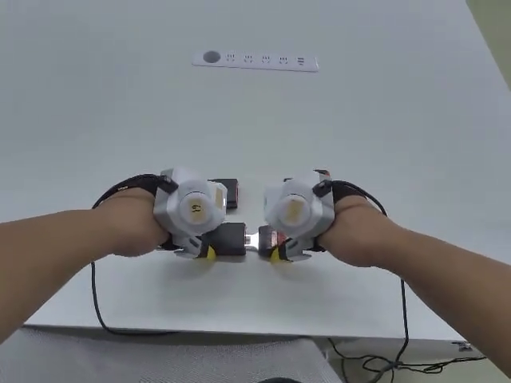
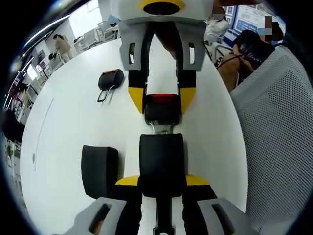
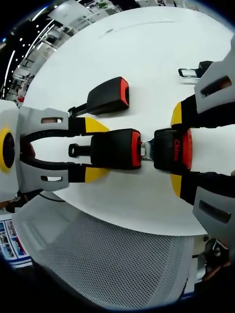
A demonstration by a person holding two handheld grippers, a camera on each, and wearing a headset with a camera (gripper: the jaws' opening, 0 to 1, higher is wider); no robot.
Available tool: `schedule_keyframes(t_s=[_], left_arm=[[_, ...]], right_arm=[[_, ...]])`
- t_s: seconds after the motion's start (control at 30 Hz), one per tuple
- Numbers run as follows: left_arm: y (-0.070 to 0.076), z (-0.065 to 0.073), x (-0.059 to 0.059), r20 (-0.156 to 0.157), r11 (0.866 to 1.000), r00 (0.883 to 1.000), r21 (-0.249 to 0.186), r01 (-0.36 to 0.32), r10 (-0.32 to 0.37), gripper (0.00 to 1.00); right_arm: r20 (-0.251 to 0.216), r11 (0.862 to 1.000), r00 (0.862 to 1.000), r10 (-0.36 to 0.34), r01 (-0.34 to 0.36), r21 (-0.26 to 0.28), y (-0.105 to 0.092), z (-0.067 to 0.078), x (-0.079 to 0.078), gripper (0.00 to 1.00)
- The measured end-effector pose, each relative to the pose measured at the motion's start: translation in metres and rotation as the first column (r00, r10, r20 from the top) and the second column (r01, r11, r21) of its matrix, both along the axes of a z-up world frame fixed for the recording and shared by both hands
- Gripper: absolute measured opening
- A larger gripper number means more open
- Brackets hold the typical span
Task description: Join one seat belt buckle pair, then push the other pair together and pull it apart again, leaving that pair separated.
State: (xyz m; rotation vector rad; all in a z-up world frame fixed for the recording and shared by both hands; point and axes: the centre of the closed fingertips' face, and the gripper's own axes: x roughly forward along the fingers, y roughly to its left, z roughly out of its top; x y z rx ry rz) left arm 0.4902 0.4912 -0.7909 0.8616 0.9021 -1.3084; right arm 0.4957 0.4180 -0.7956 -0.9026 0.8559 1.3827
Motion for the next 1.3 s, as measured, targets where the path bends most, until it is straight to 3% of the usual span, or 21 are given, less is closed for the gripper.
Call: schedule_keyframes(t_s=[0.13,0.17,0.3,0.47,0.7,0.73,0.77,0.8,0.87,1.3], left_arm=[[0.001,0.000,0.000,0.001,1.000,1.000,-0.002,-0.010,0.010,0.31],[0.001,0.000,0.000,0.001,1.000,1.000,-0.003,-0.008,0.008,0.31],[0.002,-0.002,0.001,-0.002,1.000,1.000,0.002,0.007,-0.007,0.31],[0.002,-0.001,0.000,0.001,1.000,1.000,-0.004,0.005,-0.005,0.31],[0.001,0.003,-0.003,0.000,1.000,1.000,-0.005,0.017,-0.017,0.31],[0.000,0.002,-0.003,0.001,1.000,1.000,-0.001,0.020,-0.020,0.31],[0.003,0.002,-0.002,0.003,1.000,1.000,0.014,0.024,-0.025,0.31],[0.002,0.002,-0.003,-0.001,1.000,1.000,0.003,0.018,-0.018,0.31],[0.003,0.000,-0.001,0.003,1.000,1.000,0.000,0.016,-0.016,0.31],[0.007,0.000,-0.003,0.012,1.000,1.000,-0.021,0.012,-0.012,0.31]], right_arm=[[0.000,1.000,1.000,-0.004,0.004,0.000,0.004,0.003,-0.003,0.29],[-0.010,1.000,1.000,-0.012,0.012,0.027,0.008,0.005,-0.004,0.29],[-0.007,1.000,1.000,-0.013,0.013,0.024,0.011,0.004,-0.004,0.29],[-0.020,0.996,0.998,-0.051,0.052,0.068,0.012,0.004,-0.004,0.29],[-0.016,0.994,0.999,-0.047,0.048,0.093,0.015,0.003,-0.004,0.28],[-0.013,0.995,0.999,-0.049,0.050,0.092,0.016,0.002,-0.004,0.28],[0.007,0.991,0.991,-0.130,0.130,0.024,0.000,0.002,0.000,0.28],[-0.007,0.995,0.998,-0.056,0.056,0.077,0.010,0.003,-0.003,0.28],[-0.018,0.994,0.997,-0.070,0.071,0.088,0.011,0.002,-0.001,0.28],[0.005,0.997,0.999,-0.034,0.033,0.068,0.015,0.001,-0.002,0.29]])
